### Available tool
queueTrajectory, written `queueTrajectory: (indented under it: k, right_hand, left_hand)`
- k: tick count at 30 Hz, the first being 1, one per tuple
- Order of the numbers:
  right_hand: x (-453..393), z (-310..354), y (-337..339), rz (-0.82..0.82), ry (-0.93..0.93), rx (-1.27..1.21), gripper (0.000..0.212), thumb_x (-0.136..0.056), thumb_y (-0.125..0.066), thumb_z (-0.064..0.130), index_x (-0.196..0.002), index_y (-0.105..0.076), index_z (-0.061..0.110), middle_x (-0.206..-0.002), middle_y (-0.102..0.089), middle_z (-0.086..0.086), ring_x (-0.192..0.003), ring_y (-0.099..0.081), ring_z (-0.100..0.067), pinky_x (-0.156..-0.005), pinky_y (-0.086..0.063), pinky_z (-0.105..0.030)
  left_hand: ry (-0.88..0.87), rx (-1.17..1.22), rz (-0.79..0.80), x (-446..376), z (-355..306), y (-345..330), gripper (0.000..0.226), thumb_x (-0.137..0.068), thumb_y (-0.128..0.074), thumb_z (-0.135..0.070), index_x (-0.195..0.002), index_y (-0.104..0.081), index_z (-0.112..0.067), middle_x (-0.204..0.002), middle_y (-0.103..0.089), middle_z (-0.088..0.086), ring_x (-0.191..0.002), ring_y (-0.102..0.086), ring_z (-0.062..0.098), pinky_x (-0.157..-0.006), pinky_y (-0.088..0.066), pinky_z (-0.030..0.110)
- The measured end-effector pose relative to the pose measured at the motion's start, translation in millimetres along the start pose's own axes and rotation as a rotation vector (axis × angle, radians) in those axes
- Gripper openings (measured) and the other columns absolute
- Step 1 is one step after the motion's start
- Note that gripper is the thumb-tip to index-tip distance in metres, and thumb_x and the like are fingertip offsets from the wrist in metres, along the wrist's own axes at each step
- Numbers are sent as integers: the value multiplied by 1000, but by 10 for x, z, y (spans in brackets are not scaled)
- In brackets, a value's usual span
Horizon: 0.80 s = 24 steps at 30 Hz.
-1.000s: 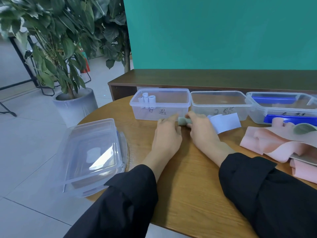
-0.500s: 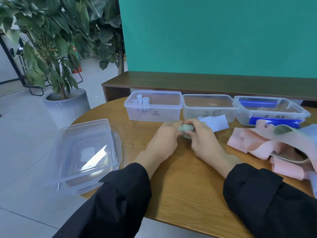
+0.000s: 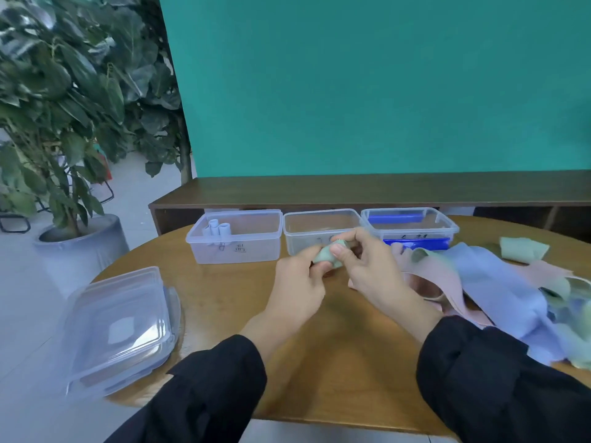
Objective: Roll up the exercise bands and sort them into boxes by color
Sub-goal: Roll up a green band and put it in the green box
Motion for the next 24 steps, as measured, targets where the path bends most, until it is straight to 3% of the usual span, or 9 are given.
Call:
queueTrajectory:
  k: [3, 6, 8, 12, 14, 17, 20, 24]
  right_hand:
    - [-84, 183, 394, -23, 53, 75, 2, -98, -65, 25, -97, -66, 23, -83, -67, 11, -76, -60, 1, -69, -45, -14]
    - [-192, 288, 807, 71, 56, 6, 6, -96, -68, 28, -98, -71, 23, -83, -71, 8, -75, -64, -8, -72, -52, -29]
    - [-252, 338, 1088, 151, 56, -31, 14, -94, -71, 31, -104, -72, 21, -93, -75, 3, -83, -68, -19, -76, -55, -33]
    - [-394, 315, 1523, 278, 52, -76, 32, -82, -81, 20, -112, -72, 15, -103, -76, -6, -92, -69, -11, -88, -56, -25]
    - [-508, 223, 1657, 277, 61, -58, 25, -82, -81, 14, -105, -73, 11, -98, -76, -10, -89, -70, -16, -89, -57, -32]
    - [-680, 35, 1747, 260, 49, 25, 17, -82, -82, 21, -96, -74, 15, -95, -77, -9, -93, -71, -32, -94, -56, -48]
    - [-817, -161, 1747, 238, 14, 68, 17, -81, -85, 27, -92, -74, 21, -93, -76, -8, -91, -70, -35, -92, -54, -56]
    - [-979, -352, 1728, 147, -37, 54, 27, -73, -85, 47, -84, -75, 25, -84, -72, -11, -72, -58, -18, -72, -49, -46]
  left_hand:
    - [15, 32, 34, -150, -344, -89, 18, -100, -54, -10, -104, -68, -22, -60, -52, -12, -59, -51, 0, -53, -33, 13]
    - [16, 92, 67, -310, -632, -211, 16, -100, -53, -12, -94, -63, -23, -70, -60, -6, -64, -53, 7, -56, -37, 21]
    - [29, 128, 86, -426, -785, -298, 13, -101, -54, -14, -95, -65, -16, -78, -66, 5, -72, -59, 17, -65, -45, 31]
    - [87, 347, 206, -631, -978, -466, 21, -106, -51, -21, -110, -69, -10, -78, -65, -1, -69, -60, 6, -79, -54, 30]
    - [133, 474, 305, -709, -1002, -566, 24, -108, -47, -17, -113, -68, -6, -81, -65, 1, -71, -60, 7, -81, -54, 32]
    - [224, 627, 410, -828, -973, -702, 25, -108, -46, -16, -115, -65, 0, -90, -65, 8, -80, -63, 15, -88, -56, 34]
    - [195, 564, 396, -969, -904, -802, 23, -106, -53, -16, -124, -65, -10, -109, -72, 4, -99, -71, 14, -94, -57, 32]
    - [87, 499, 269, -1148, -812, -886, 30, -96, -69, -17, -121, -67, -33, -119, -72, -13, -110, -67, 2, -92, -56, 24]
Point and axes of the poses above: each hand's wrist, its own x-axis away from the middle knuckle, its own y-axis out of the back of the hand, z = x × y, the point moved 2 cm from there along -x, towards the middle knuckle
